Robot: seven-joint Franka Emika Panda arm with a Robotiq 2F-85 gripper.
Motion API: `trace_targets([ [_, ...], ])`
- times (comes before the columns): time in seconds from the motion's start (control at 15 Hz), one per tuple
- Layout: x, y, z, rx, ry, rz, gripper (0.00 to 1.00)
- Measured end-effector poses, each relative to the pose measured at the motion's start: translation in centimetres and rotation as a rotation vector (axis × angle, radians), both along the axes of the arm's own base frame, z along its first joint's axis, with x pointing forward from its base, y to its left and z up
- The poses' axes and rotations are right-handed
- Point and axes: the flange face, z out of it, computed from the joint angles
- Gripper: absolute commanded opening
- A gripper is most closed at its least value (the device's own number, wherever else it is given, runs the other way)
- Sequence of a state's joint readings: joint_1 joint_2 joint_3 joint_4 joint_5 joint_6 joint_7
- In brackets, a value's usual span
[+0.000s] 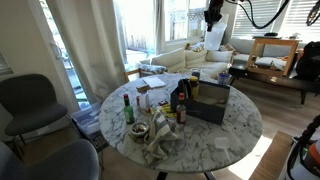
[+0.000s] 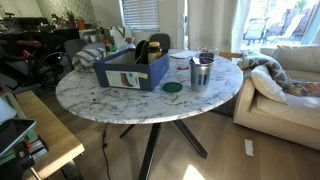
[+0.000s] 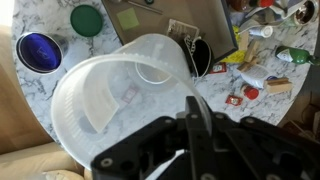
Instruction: Put the transparent cup in the box
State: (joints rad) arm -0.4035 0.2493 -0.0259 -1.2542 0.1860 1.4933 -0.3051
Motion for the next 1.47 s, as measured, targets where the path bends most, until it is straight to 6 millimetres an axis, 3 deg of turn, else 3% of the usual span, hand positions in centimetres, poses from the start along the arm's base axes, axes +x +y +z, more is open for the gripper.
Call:
trace_targets([
  [0.13,0.1,0.0,-0.2,0.001,0.003,0.002,0.01],
  [0.27,0.8,1.7,-1.4,0.004,0.034,0.054,0.01],
  [0.6,1.6,10.3,-6.6,0.069,0.213,0.254,0.01],
  [0.8,0.7,13.8,-9.0,0.104,0.335,0.356,0.04],
  [1.13,0.2,13.9,-9.6,0.109,0.364,0.374,0.01],
  [1.47,0.0,14.8,-11.5,0.031,0.376,0.379,0.01],
])
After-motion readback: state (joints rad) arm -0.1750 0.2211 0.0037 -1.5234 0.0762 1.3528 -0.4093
